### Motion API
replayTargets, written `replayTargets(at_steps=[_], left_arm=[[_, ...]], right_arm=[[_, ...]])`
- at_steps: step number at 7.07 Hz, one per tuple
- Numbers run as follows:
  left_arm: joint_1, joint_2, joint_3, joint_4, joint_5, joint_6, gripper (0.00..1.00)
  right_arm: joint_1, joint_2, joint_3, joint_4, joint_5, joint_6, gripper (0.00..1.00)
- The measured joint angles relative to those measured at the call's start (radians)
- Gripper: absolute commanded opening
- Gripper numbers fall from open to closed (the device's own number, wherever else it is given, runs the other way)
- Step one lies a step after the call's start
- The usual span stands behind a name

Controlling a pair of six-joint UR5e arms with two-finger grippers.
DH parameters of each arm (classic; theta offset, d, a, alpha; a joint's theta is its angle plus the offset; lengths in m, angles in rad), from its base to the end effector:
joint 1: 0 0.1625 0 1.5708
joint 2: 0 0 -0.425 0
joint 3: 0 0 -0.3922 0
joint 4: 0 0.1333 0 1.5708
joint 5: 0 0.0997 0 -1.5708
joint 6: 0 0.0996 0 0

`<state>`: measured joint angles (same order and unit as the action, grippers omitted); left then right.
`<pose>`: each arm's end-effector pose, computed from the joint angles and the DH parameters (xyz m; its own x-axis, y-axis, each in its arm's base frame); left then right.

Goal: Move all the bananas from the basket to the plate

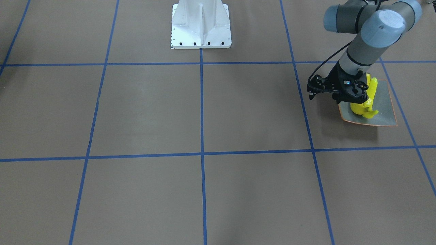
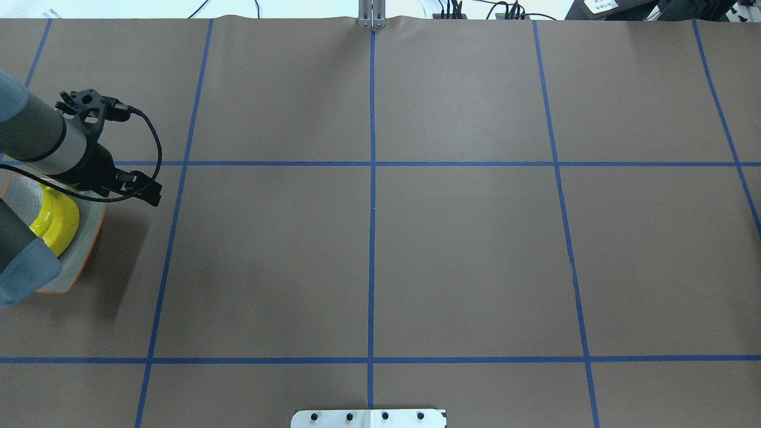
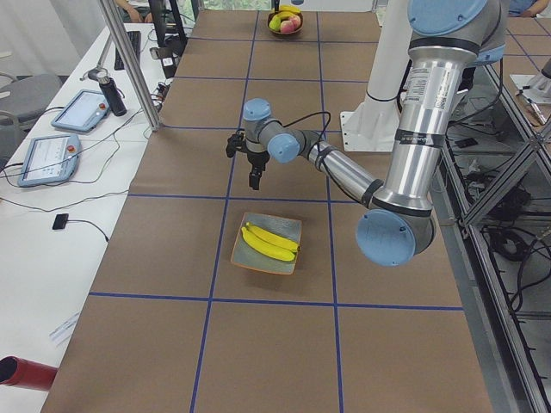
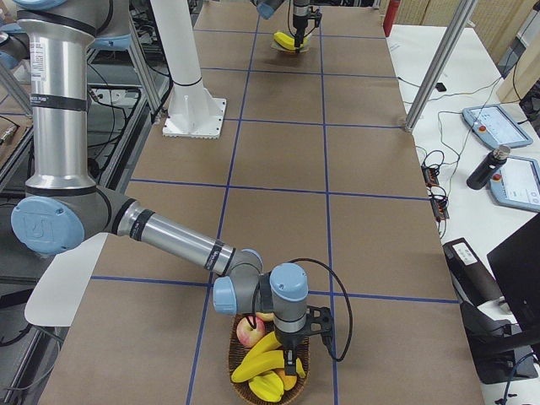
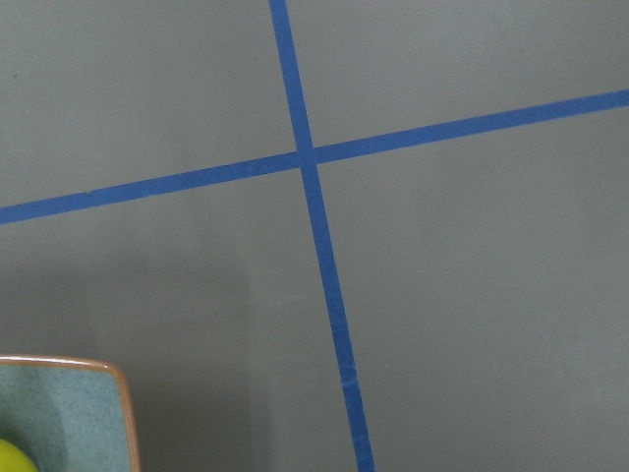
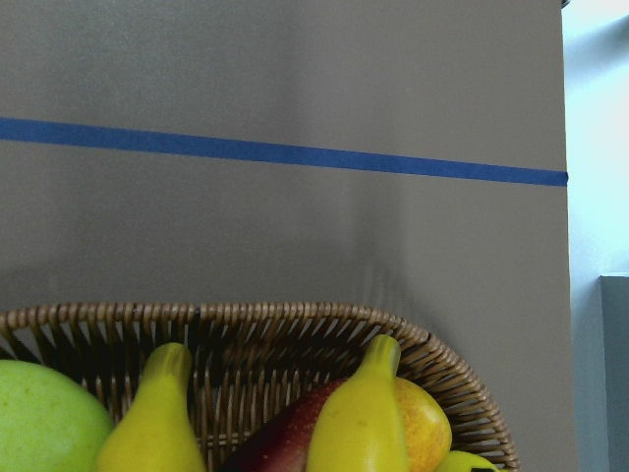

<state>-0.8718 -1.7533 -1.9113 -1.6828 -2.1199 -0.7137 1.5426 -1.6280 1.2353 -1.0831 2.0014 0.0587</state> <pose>0.2901 -0.4715 0.3938 0.6821 0.1906 -0.7059 -0.0946 0.9803 0.1734 0.0791 -0.4483 0.8175 0.9073 -0.0067 0.4204 -0.0252 0.9972 0.0703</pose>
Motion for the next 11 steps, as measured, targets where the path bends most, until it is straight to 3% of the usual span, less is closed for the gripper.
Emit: replayTargets(at_steps=[1,4,9,11], left_arm=[[0.0,0.0,-0.001,0.0,0.0,-0.004,1.0],[0.0,-0.001,-0.002,-0.004,0.0,-0.025,1.0],[0.001,-0.002,-0.008,-0.006,-0.003,-0.039,1.0],[0.001,-0.002,-0.009,-0.007,-0.004,-0.039,1.0]], right_arm=[[-0.002,-0.002,-0.002,0.001,0.0,-0.006,0.63],[-0.002,-0.009,-0.003,0.002,0.001,-0.022,0.0],[0.02,-0.004,0.009,-0.011,0.028,-0.12,0.0],[0.087,0.003,0.074,-0.118,0.048,-0.235,0.0]])
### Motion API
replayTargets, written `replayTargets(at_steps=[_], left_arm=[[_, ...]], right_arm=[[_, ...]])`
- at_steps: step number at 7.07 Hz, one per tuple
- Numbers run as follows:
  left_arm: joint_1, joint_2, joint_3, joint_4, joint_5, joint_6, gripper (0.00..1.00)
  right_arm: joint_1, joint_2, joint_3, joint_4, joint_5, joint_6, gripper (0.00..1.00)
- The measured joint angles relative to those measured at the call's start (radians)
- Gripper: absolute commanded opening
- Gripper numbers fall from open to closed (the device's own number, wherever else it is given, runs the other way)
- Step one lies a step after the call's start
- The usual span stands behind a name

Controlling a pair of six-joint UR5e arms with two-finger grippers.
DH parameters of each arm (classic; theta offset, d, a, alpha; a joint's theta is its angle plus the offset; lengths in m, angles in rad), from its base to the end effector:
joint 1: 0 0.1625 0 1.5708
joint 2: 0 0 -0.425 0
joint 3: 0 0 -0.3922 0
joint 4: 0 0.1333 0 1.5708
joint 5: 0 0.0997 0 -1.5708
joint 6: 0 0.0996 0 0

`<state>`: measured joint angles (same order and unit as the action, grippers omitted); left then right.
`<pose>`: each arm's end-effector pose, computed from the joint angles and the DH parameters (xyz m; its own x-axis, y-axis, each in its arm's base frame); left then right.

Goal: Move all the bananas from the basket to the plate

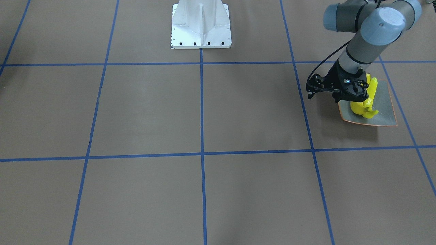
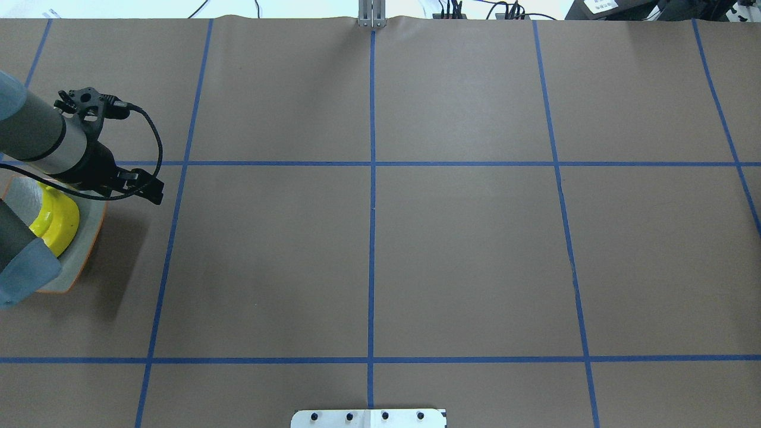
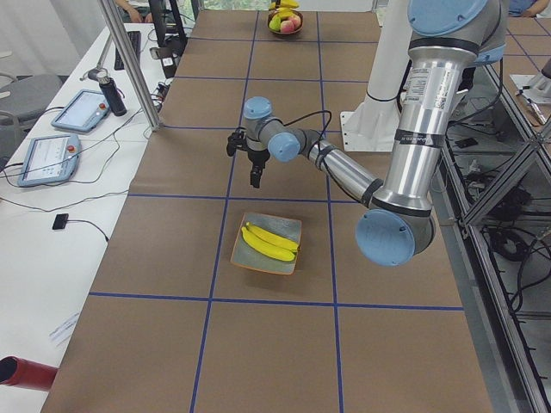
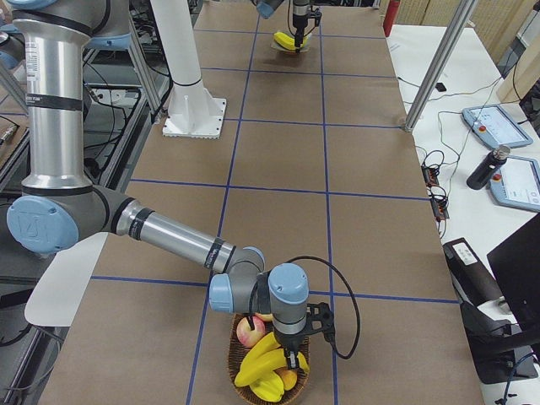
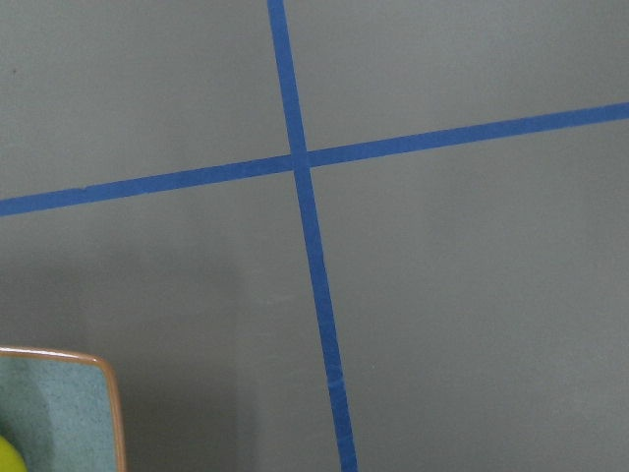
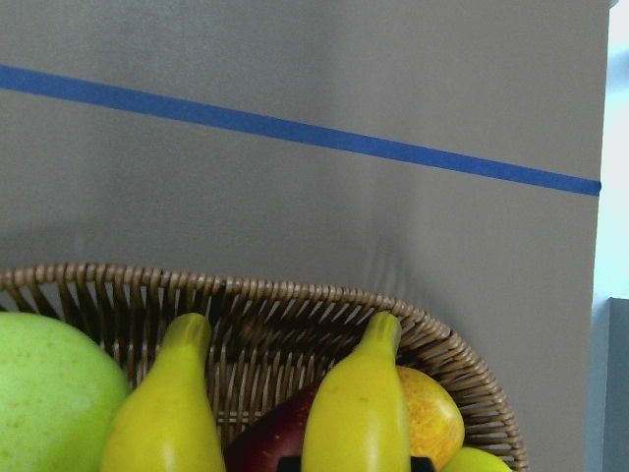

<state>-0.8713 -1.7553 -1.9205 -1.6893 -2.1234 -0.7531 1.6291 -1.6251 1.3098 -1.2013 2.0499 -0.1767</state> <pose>0.2897 -0.4701 0.3874 0.6752 0.1620 -0.7196 -0.0681 0.9851 0.1579 0.1137 -0.4483 0.7914 0.8838 -0.1489 0.4436 0.0987 0.9860 0.1342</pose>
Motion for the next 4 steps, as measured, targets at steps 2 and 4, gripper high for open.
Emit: replayTargets(at_steps=[2,4], left_arm=[[0.0,-0.007,0.004,0.0,-0.001,0.0,1.0],[0.0,-0.032,0.019,0.0,-0.005,0.0,1.0]], right_arm=[[0.036,0.014,0.11,-0.135,0.036,-0.051,0.0],[0.039,0.063,0.147,-0.172,0.214,0.001,0.0]])
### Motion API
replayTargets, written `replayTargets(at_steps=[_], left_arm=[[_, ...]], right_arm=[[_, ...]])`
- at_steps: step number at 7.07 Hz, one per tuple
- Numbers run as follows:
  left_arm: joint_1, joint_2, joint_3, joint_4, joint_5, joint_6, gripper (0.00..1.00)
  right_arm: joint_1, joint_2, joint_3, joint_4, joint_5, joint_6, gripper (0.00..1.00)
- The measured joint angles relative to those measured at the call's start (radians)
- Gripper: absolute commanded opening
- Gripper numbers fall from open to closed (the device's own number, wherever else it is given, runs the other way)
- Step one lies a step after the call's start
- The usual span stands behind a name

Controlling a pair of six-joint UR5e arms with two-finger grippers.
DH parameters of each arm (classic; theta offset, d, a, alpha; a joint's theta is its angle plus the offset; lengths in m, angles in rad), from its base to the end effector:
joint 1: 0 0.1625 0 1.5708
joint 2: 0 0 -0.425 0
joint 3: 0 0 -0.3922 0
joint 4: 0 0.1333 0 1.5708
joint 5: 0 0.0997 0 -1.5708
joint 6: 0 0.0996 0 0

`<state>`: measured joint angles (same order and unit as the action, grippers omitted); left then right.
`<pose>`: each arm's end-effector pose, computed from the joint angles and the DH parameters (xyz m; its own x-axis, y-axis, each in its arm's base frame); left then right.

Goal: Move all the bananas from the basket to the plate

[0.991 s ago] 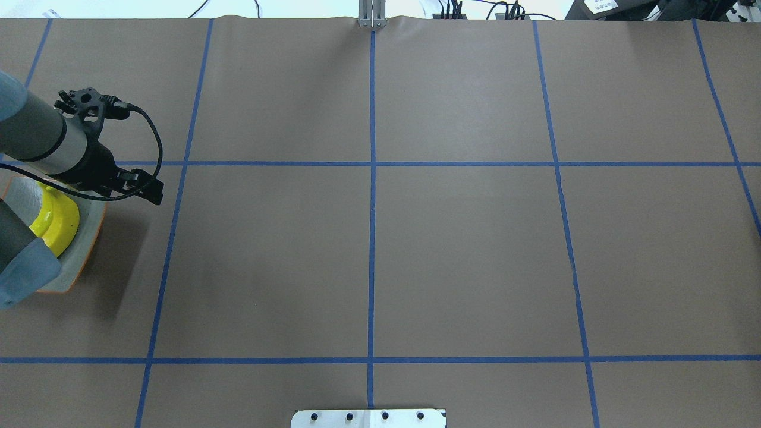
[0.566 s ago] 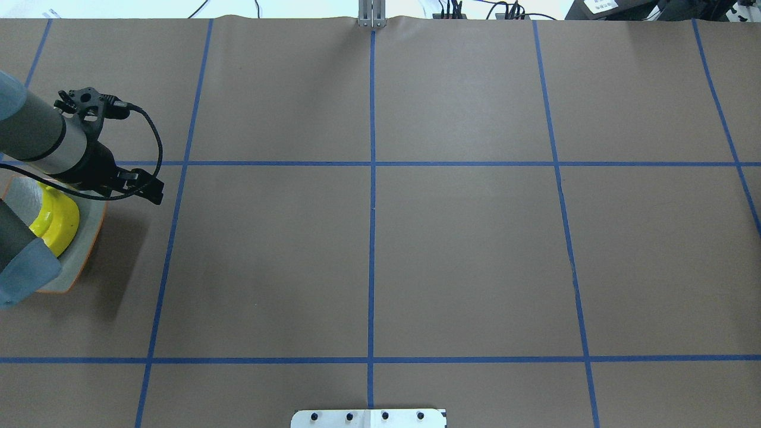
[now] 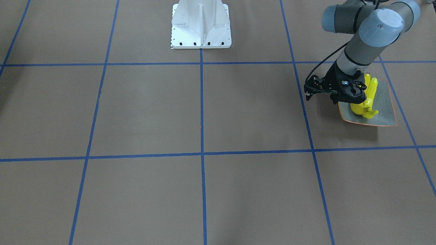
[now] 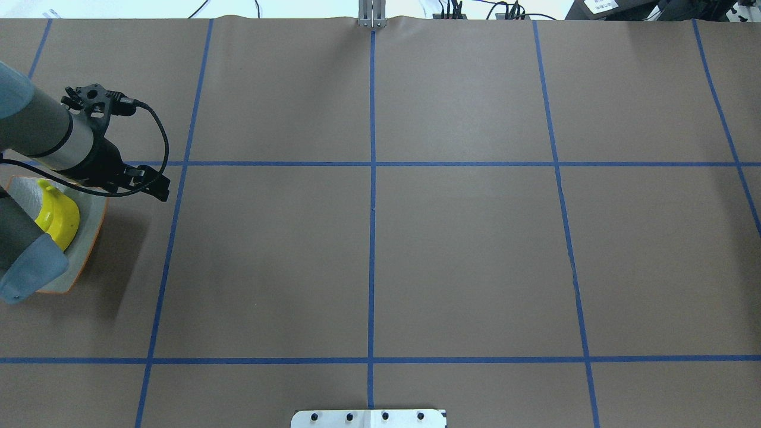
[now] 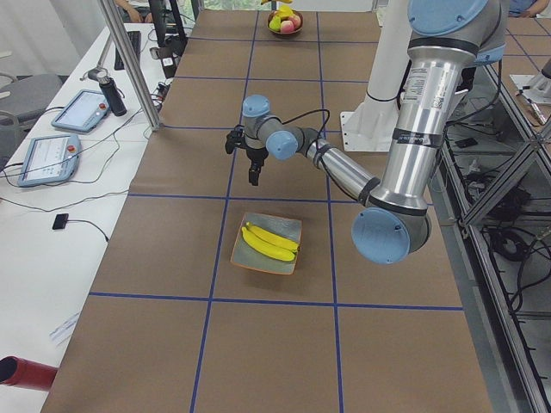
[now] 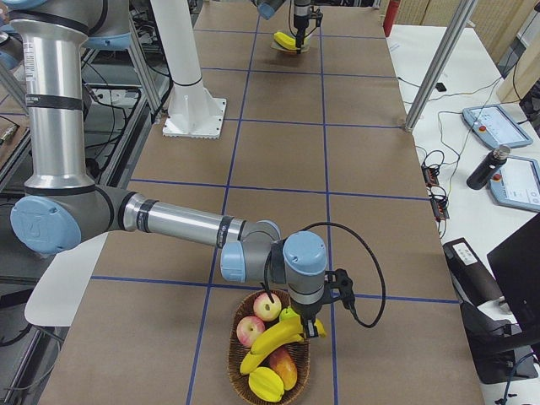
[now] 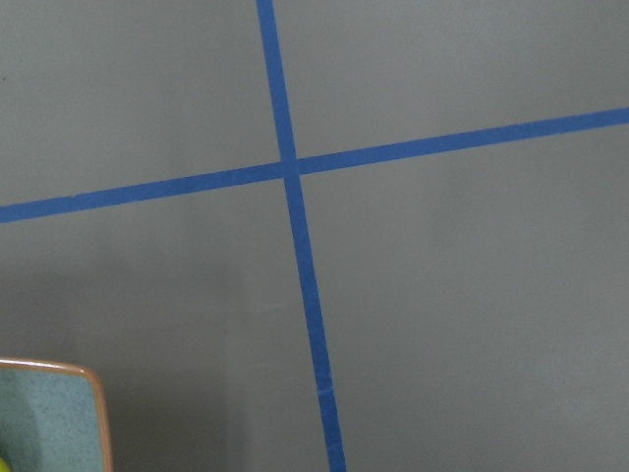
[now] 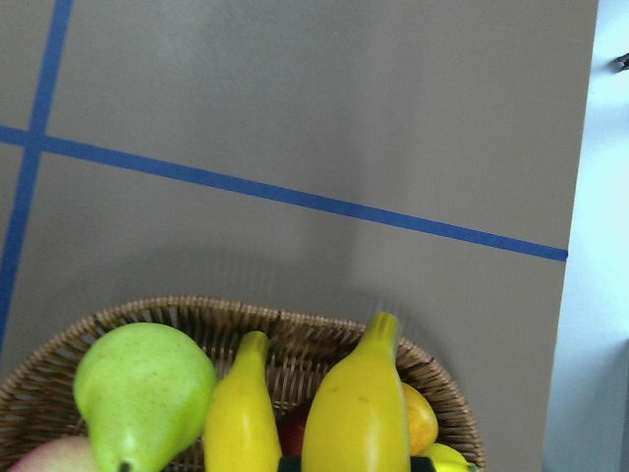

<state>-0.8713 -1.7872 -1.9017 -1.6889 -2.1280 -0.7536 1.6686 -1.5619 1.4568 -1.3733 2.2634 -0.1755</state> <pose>0.2968 -0.4779 0.3784 0.6669 0.1688 -0.7258 -0.0688 0.9838 0.1656 0.1182 -0.4910 0.6958 0.7768 -0.1568 0.6099 0.0390 0.9786 0.2019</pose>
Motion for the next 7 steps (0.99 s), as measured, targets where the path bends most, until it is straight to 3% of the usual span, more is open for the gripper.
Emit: replayTargets(at_steps=[4,7], left_arm=[[0.001,-0.121,0.082,-0.002,-0.003,-0.051,1.0],[0.007,-0.28,0.181,-0.014,-0.004,-0.147,1.0]], right_arm=[[-0.032,0.085,0.059,-0.007,0.393,0.39,0.0],[-0.171,0.199,0.135,0.023,0.459,0.737,0.0]])
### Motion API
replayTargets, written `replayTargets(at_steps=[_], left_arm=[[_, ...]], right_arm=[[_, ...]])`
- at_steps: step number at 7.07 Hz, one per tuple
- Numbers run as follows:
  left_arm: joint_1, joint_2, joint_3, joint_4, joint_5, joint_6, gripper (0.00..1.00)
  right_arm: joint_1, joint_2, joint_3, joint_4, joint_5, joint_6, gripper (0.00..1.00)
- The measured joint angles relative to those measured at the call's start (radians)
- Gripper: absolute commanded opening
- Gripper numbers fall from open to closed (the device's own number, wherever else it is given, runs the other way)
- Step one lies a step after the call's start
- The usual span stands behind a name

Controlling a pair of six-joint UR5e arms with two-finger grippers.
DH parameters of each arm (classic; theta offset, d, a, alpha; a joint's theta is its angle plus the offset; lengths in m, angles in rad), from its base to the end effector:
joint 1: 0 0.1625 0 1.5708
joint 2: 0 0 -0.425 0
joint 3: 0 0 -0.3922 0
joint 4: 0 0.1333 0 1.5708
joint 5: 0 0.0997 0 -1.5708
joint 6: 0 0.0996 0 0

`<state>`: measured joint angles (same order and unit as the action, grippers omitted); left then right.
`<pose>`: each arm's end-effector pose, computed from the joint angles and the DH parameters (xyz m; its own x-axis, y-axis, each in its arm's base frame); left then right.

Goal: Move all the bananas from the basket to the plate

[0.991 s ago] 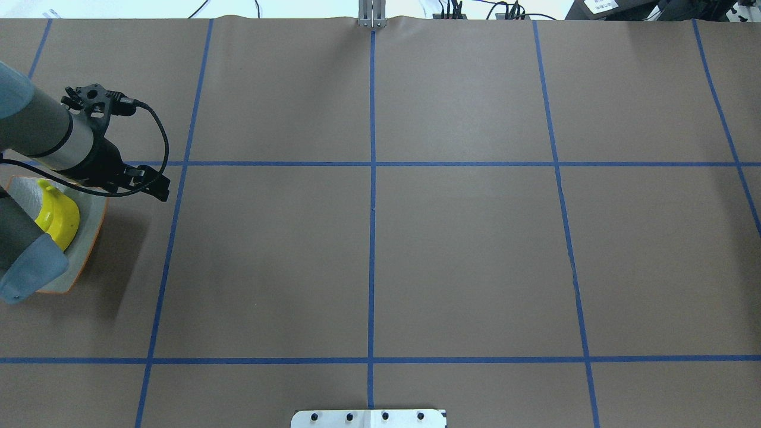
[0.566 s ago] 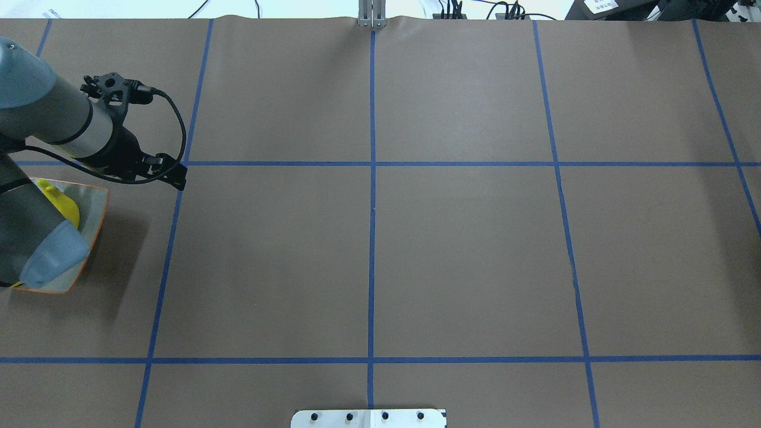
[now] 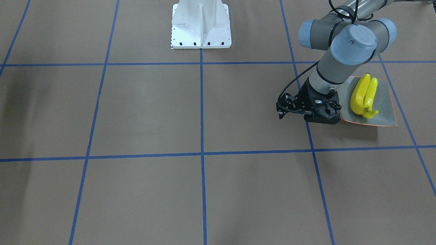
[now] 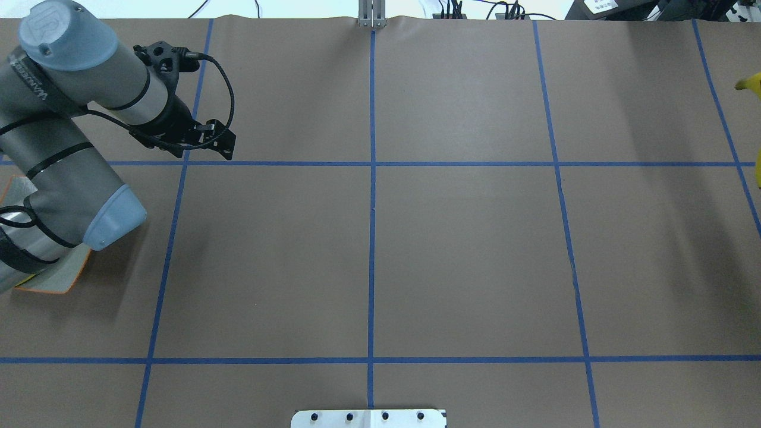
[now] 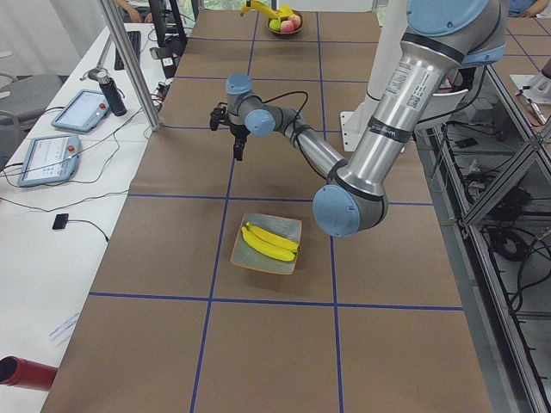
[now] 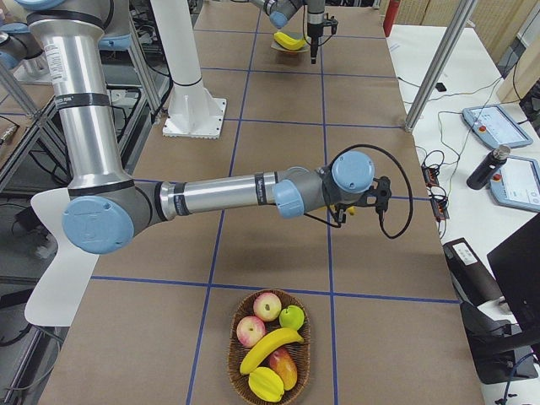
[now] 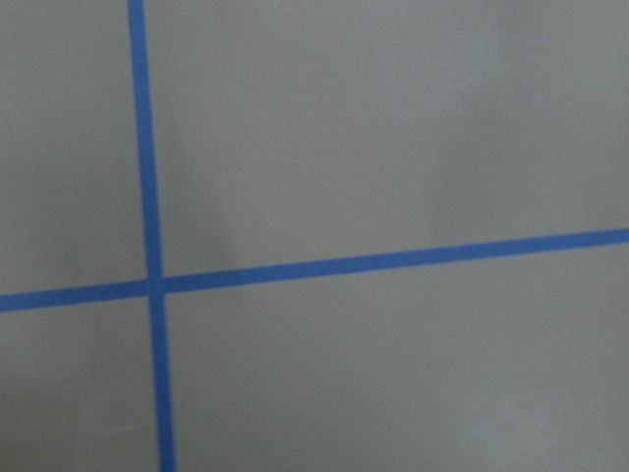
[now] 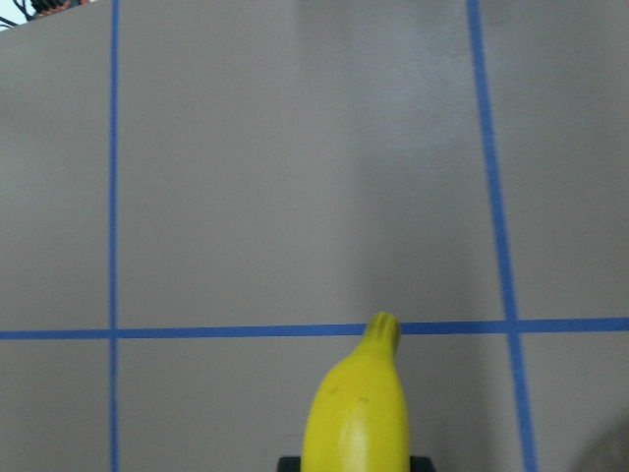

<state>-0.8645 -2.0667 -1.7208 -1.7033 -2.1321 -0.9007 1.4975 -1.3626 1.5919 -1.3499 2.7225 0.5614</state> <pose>0.3579 -0.5433 0.2903 0.6115 0.0933 -0.7857 0.0276 0.9899 0.1390 -0.0001 -0.5787 0.4823 0.3540 0.1172 0.9279 -0.1447 0.9870 -0.0695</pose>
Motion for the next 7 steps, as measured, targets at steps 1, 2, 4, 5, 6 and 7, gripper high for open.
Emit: replayTargets(at_steps=[1,2,4,5,6,7], left_arm=[[0.006,-0.037,0.017,-0.039,0.0,-0.045,1.0],[0.019,-0.058,0.043,-0.115,0.001,-0.101,1.0],[0.046,-0.102,0.118,-0.268,0.004,-0.202,1.0],[0.06,-0.133,0.137,-0.306,0.005,-0.237,1.0],[0.078,-0.16,0.145,-0.342,0.006,-0.264,1.0],[0.093,-0.182,0.148,-0.4,0.007,-0.302,1.0]], right_arm=[[-0.068,0.072,0.005,0.003,-0.005,0.121,0.0],[-0.135,0.139,0.006,0.006,-0.033,0.229,0.0],[-0.256,0.258,0.003,0.036,-0.14,0.433,0.0],[-0.318,0.3,0.001,0.079,-0.204,0.546,0.0],[-0.381,0.323,-0.003,0.158,-0.277,0.671,0.0],[-0.436,0.34,-0.006,0.242,-0.336,0.792,0.0]])
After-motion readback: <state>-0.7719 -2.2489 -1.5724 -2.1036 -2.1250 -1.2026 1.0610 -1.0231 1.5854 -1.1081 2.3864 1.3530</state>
